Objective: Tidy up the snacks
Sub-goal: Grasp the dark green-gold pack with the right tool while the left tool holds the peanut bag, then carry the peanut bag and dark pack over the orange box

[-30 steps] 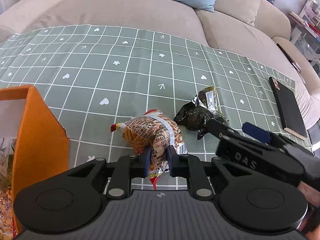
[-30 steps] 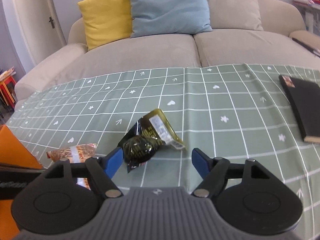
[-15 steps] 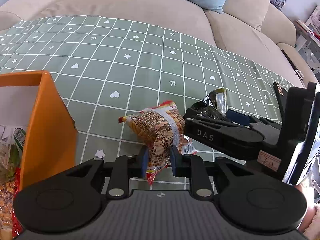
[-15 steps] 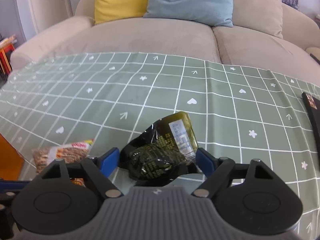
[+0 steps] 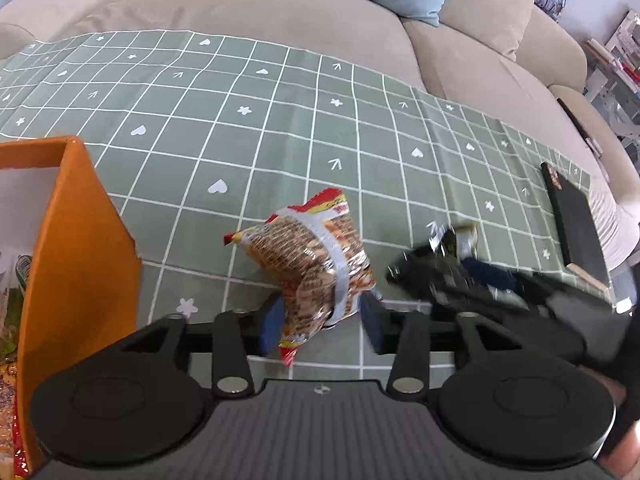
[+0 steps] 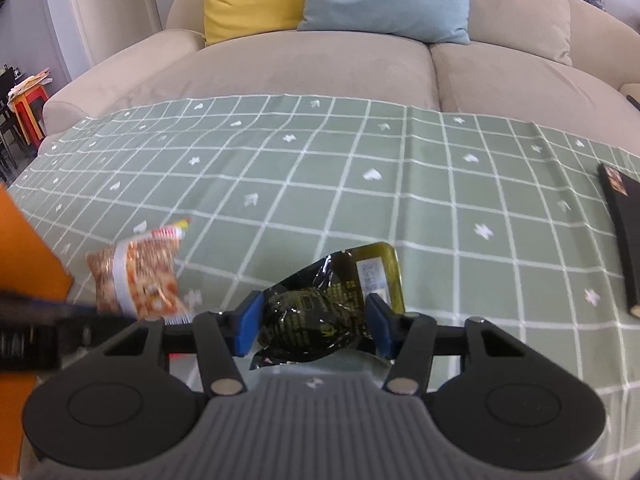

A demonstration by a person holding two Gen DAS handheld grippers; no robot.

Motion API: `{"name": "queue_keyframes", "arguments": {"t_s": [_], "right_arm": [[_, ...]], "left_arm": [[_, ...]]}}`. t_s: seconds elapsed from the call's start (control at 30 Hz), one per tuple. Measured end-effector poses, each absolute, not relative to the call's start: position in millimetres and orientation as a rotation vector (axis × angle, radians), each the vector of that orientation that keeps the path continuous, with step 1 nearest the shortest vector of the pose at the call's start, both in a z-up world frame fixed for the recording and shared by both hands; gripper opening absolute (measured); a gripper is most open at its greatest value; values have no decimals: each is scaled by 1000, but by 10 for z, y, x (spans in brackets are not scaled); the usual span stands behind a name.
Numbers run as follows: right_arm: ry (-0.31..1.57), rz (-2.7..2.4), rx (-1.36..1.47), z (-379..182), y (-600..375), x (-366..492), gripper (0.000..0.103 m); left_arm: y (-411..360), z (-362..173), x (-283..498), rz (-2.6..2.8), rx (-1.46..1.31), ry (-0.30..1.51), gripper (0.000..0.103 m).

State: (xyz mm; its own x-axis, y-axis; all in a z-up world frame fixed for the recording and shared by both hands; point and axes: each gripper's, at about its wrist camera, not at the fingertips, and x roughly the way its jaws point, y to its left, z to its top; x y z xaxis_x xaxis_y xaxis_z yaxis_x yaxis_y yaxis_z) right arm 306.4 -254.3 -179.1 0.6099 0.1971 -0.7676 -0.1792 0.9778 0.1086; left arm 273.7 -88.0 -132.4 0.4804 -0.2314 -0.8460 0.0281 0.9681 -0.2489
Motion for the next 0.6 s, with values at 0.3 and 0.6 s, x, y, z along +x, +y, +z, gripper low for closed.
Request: {"name": "queue_keyframes", "arguments": {"t_s": [0.3, 0.6], "right_arm": [[899, 162, -20, -1767, -2694, 2632, 54], [903, 125, -16, -1761, -2694, 2488, 53]], "left_arm": [[-1081, -1429, 2925, -67, -186, 1086, 82], [-1117, -1504, 2968, -87, -158, 1096, 56]]}}
